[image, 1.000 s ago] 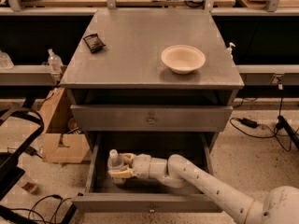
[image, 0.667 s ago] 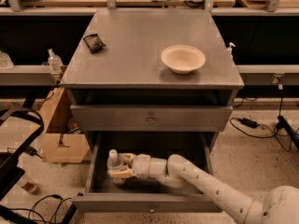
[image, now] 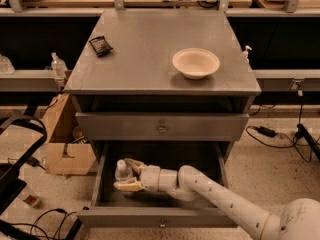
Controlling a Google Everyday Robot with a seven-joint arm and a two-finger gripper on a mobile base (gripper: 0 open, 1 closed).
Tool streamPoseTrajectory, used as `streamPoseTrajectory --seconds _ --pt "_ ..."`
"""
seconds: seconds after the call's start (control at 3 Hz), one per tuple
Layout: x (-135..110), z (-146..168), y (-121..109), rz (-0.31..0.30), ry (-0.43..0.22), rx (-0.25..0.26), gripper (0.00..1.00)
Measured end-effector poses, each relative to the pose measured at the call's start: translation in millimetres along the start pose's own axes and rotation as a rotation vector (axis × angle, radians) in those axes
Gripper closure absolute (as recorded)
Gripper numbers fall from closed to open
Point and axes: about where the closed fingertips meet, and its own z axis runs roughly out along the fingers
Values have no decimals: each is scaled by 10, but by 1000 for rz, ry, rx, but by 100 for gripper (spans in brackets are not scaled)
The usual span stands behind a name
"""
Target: Place blue plastic bottle into middle drawer
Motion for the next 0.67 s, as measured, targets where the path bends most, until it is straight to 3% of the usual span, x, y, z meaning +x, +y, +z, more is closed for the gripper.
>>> streamPoseTrajectory --seconds 0.33,0.67 --pt "-3 11 8 0 -1 -2 0" --pt "-3 11 8 0 -1 -2 0"
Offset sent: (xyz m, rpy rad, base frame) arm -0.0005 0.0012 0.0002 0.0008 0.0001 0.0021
